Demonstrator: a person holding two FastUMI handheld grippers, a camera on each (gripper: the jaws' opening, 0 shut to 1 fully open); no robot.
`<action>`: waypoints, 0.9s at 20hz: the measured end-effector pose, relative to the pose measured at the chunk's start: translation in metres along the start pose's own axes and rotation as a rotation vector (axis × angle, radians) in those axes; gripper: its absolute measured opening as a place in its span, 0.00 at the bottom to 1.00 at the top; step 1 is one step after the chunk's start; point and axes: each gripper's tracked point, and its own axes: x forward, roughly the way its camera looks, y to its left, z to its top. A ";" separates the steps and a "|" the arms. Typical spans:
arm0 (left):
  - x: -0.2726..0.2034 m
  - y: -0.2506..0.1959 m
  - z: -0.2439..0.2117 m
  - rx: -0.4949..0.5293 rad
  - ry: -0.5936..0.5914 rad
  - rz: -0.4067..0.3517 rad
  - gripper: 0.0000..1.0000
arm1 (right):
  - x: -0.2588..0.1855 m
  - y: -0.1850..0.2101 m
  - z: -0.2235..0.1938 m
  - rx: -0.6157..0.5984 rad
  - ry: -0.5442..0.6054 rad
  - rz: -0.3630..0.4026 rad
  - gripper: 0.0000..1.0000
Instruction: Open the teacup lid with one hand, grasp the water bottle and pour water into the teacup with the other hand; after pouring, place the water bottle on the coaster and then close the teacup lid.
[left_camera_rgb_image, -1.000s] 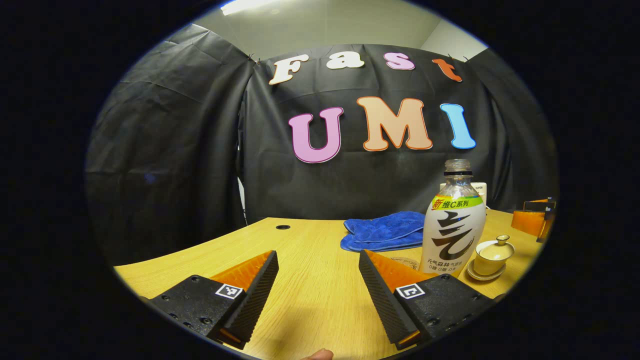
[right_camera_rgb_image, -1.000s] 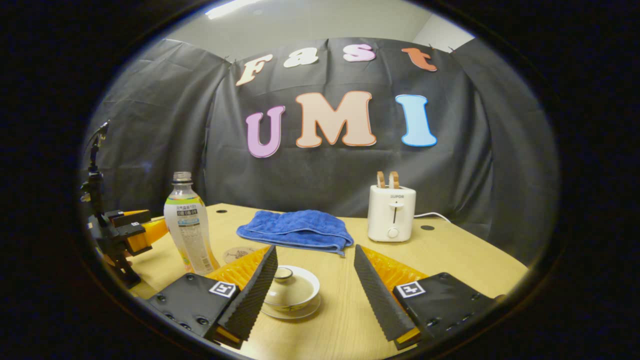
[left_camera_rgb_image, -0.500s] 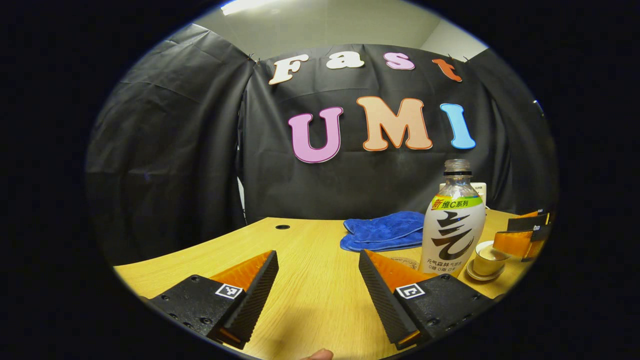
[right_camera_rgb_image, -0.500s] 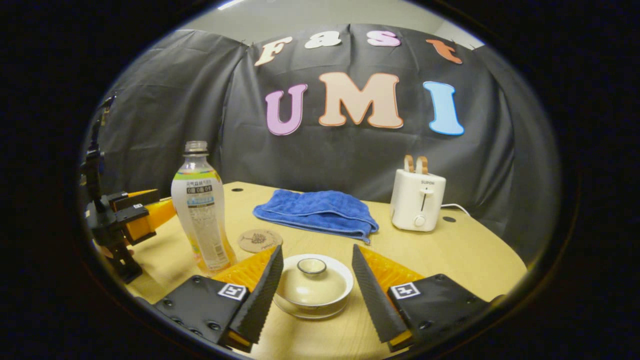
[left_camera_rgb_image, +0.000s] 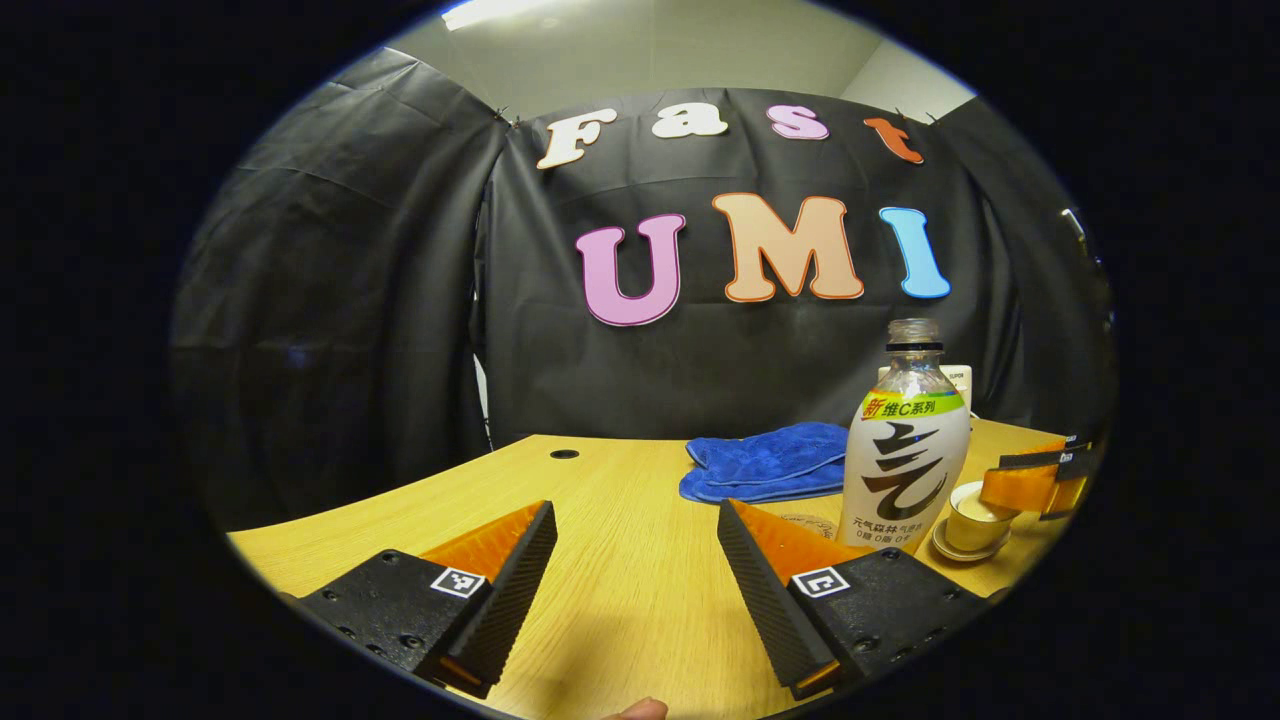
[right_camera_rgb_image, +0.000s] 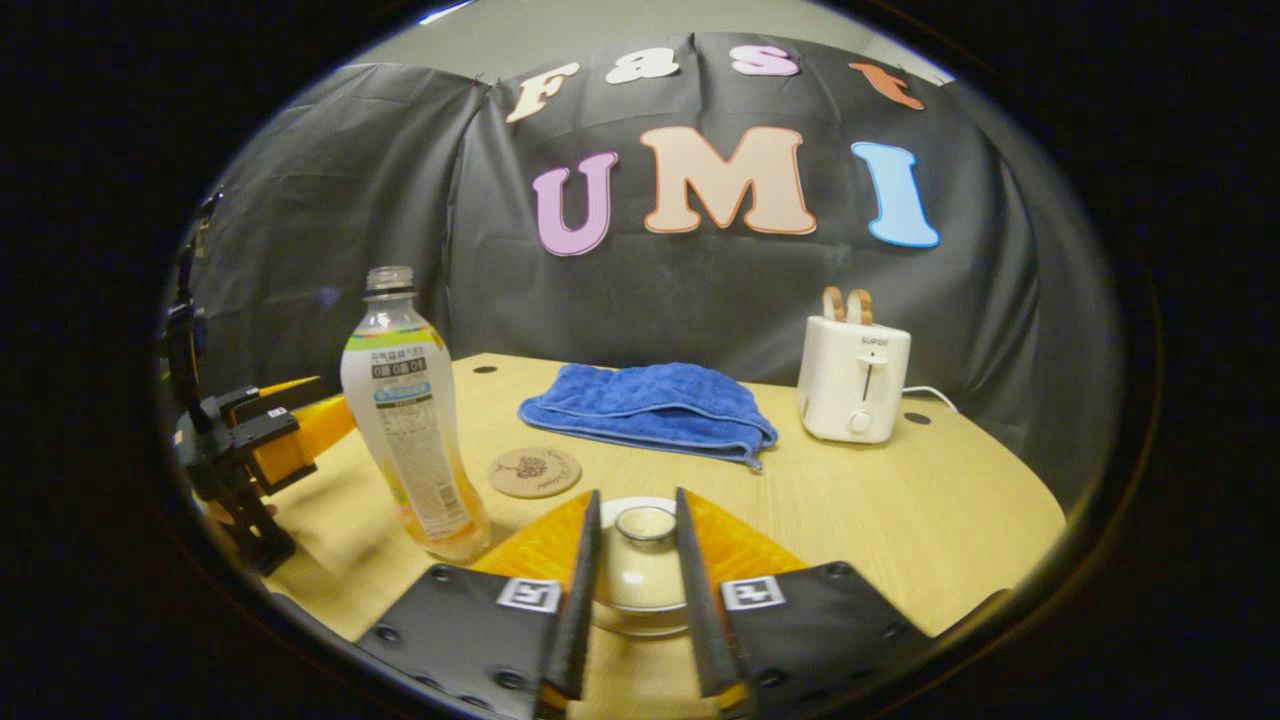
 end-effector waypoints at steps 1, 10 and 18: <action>0.001 0.000 0.000 0.000 0.001 0.000 0.95 | 0.000 0.000 -0.003 0.009 0.011 0.011 0.38; -0.005 -0.004 0.002 -0.003 -0.003 -0.033 0.95 | -0.002 -0.003 0.008 0.066 -0.027 0.027 0.25; -0.030 -0.044 -0.005 -0.038 0.042 -0.211 0.95 | -0.026 -0.018 0.030 0.103 -0.095 0.035 0.25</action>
